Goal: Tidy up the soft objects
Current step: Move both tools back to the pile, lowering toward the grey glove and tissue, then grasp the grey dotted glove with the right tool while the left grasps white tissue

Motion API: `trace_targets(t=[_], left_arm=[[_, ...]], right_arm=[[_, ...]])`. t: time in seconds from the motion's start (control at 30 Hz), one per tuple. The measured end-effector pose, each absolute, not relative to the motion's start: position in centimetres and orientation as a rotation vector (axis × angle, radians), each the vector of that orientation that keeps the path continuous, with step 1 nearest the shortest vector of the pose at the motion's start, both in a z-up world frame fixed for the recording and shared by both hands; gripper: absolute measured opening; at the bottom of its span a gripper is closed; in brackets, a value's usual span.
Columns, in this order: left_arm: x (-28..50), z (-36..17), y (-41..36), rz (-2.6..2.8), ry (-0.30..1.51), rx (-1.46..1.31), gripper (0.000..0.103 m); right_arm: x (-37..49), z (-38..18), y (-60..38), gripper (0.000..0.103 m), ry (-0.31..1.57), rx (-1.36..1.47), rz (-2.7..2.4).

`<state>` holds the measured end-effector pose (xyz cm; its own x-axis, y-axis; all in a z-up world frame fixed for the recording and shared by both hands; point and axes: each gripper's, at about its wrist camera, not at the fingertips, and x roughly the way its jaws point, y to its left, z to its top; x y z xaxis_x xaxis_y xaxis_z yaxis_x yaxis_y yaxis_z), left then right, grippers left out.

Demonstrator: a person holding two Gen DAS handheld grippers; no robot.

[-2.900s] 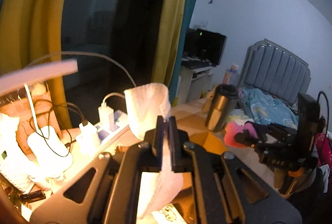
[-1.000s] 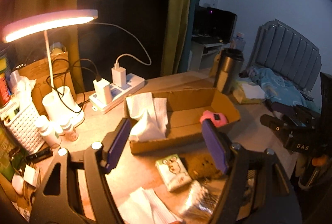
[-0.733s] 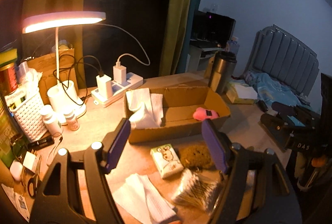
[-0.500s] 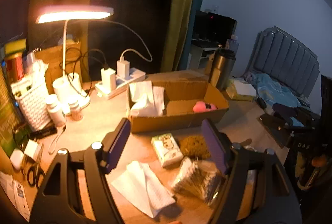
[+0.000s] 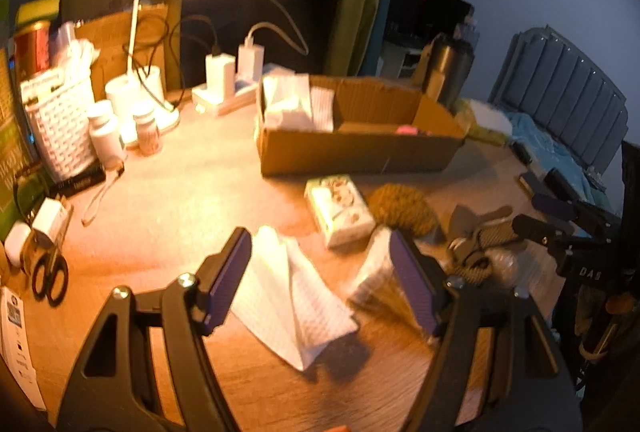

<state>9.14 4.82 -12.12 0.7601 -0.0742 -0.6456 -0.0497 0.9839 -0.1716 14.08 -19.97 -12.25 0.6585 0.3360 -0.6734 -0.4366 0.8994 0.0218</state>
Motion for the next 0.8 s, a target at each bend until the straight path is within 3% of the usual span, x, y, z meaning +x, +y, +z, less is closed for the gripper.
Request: trace_targets(t=[0.8], left_arm=[[13.0, -19.1, 5.9, 0.107, 0.944, -0.135, 0.073]], right_arm=[[19.1, -17.2, -15.7, 0.071, 0.895, -0.193, 0.544]])
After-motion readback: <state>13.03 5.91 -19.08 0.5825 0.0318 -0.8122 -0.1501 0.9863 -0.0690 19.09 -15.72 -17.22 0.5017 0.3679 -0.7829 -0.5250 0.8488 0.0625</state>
